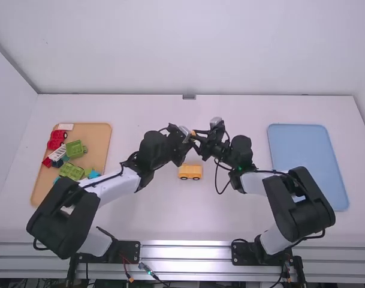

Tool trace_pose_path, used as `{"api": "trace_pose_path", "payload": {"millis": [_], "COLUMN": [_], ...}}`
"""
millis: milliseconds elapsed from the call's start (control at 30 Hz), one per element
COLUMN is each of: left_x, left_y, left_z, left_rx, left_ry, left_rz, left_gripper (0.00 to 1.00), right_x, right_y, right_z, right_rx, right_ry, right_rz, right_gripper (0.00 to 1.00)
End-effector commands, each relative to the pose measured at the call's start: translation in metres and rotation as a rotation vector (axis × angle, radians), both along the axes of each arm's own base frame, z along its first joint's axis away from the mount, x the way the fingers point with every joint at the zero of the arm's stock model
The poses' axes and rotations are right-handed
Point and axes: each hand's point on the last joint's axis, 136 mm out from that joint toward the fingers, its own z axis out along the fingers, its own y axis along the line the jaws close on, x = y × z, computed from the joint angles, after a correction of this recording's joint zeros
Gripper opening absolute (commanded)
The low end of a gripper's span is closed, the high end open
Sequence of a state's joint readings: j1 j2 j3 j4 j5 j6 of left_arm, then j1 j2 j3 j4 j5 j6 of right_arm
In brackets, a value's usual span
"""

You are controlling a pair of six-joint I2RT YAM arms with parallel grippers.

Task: Assemble lego blocks to make yellow taxi

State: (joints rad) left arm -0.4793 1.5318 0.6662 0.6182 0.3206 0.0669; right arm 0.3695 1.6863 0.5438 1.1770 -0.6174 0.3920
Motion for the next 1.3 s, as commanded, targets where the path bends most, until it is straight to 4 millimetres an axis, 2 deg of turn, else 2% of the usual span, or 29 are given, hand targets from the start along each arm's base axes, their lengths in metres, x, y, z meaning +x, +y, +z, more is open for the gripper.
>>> {"api": "trace_pose_path", "payload": {"millis": [0, 100, 200, 233, 267, 333, 433, 467, 500, 667, 833, 1067, 1100, 1200, 1267], "left_x": [-0.008, -0.008, -0.008, -0.008, -0.008, -0.008, -0.007, -0.007, -0.008, -0.008, -0.007, 0.014, 0.019, 0.024, 0.027], "left_y": [-0.01, -0.01, -0.01, -0.01, -0.01, -0.01, -0.008, -0.008, -0.008, -0.001, 0.014, 0.066, 0.081, 0.102, 0.118], "left_z": [0.007, 0.007, 0.007, 0.007, 0.007, 0.006, 0.006, 0.005, 0.004, -0.009, -0.025, -0.036, -0.038, -0.041, -0.041], "left_rx": [-0.031, -0.032, -0.031, -0.031, -0.031, -0.03, -0.03, -0.028, -0.025, 0.01, 0.05, 0.017, 0.01, -0.006, -0.026], "left_ry": [-0.008, -0.011, -0.011, -0.011, -0.011, -0.008, -0.006, -0.004, 0.0, 0.046, 0.107, 0.205, 0.22, 0.243, 0.26], "left_rz": [-0.048, -0.047, -0.047, -0.047, -0.047, -0.047, -0.042, -0.041, -0.043, -0.024, 0.003, 0.154, 0.178, 0.215, 0.234], "left_gripper": [0.02, 0.02, 0.04, 0.13, 0.18, 0.45, 0.69, 0.95, 0.99, 0.99, 0.99, 0.99, 0.99, 0.99, 0.99], "right_x": [-0.002, -0.002, -0.003, -0.002, -0.002, -0.002, -0.002, -0.002, -0.001, 0.012, 0.02, 0.035, 0.035, 0.033, 0.029], "right_y": [0.002, 0.002, 0.003, 0.003, 0.002, 0.003, 0.003, 0.002, 0.002, -0.008, -0.017, -0.028, -0.028, -0.031, -0.041], "right_z": [-0.006, -0.006, -0.007, -0.006, -0.006, -0.006, -0.006, -0.007, -0.007, -0.013, -0.016, -0.028, -0.031, -0.033, -0.037], "right_rx": [-0.01, -0.011, -0.011, -0.008, -0.006, -0.005, -0.005, -0.008, -0.015, -0.067, -0.123, -0.331, -0.425, -0.563, -0.703], "right_ry": [0.015, 0.015, 0.015, 0.018, 0.022, 0.024, 0.023, 0.02, 0.01, -0.015, -0.047, 0.061, 0.089, 0.128, 0.17], "right_rz": [0.014, 0.014, 0.016, 0.015, 0.013, 0.013, 0.014, 0.012, 0.005, -0.084, -0.151, -0.162, -0.125, -0.068, -0.04], "right_gripper": [0.28, 0.27, 0.19, 0.17, 0.18, 0.17, 0.18, 0.18, 0.18, 0.14, 0.04, 0.01, 0.01, 0.01, 0.0]}}
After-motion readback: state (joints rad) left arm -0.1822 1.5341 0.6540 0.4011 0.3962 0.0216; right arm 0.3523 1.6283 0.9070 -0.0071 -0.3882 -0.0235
